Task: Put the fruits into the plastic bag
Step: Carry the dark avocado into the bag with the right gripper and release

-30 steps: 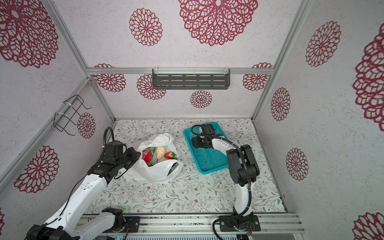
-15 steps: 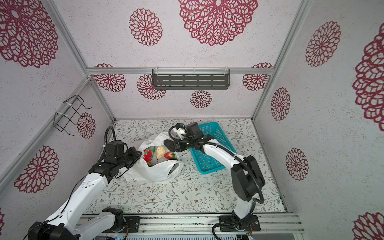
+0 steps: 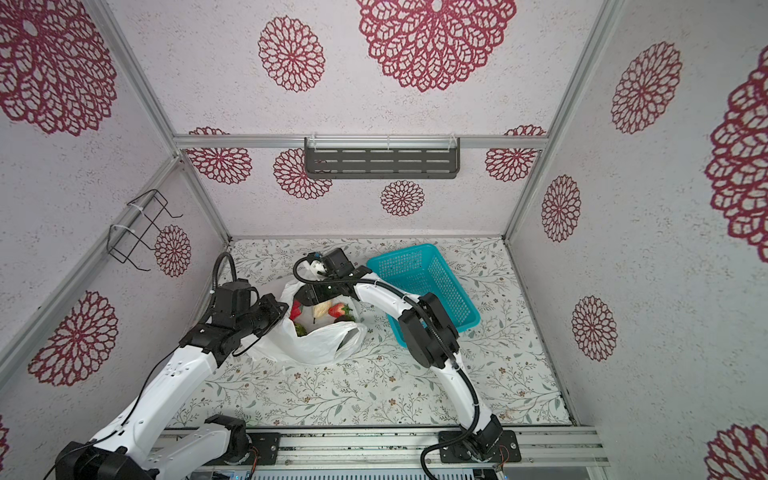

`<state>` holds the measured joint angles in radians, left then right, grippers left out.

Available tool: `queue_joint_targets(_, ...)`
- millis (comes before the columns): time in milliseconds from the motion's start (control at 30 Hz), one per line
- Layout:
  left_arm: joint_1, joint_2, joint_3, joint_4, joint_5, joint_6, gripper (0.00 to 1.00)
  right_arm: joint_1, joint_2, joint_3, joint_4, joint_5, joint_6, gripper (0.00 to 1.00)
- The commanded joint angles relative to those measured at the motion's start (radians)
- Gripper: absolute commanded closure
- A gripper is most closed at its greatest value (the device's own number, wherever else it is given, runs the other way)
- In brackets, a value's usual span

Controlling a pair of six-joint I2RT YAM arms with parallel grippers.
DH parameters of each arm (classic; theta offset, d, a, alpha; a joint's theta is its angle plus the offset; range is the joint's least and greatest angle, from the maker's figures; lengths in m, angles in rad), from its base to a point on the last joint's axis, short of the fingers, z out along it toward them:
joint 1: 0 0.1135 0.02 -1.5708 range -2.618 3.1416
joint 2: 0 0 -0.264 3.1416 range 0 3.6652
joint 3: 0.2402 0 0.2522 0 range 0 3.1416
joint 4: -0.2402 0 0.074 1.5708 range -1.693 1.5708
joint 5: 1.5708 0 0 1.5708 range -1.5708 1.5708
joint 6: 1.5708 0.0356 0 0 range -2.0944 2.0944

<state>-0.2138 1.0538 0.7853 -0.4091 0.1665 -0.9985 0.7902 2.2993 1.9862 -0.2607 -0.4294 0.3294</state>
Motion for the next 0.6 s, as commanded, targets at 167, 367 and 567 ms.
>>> queue_joint_targets(167,-0.006,0.009,0.010,0.020,-0.017,-0.015,1.00,-0.005,-0.139,-0.076,0.073,0.062,0.006,0.10)
queue_joint_targets(367,-0.006,0.028,0.000,0.036,-0.018,-0.026,1.00,-0.015,-0.425,-0.390,0.163,0.181,-0.055,0.03)
queue_joint_targets(567,-0.002,0.021,-0.009,0.038,-0.046,-0.031,1.00,-0.037,-0.634,-0.630,0.154,0.198,-0.076,0.01)
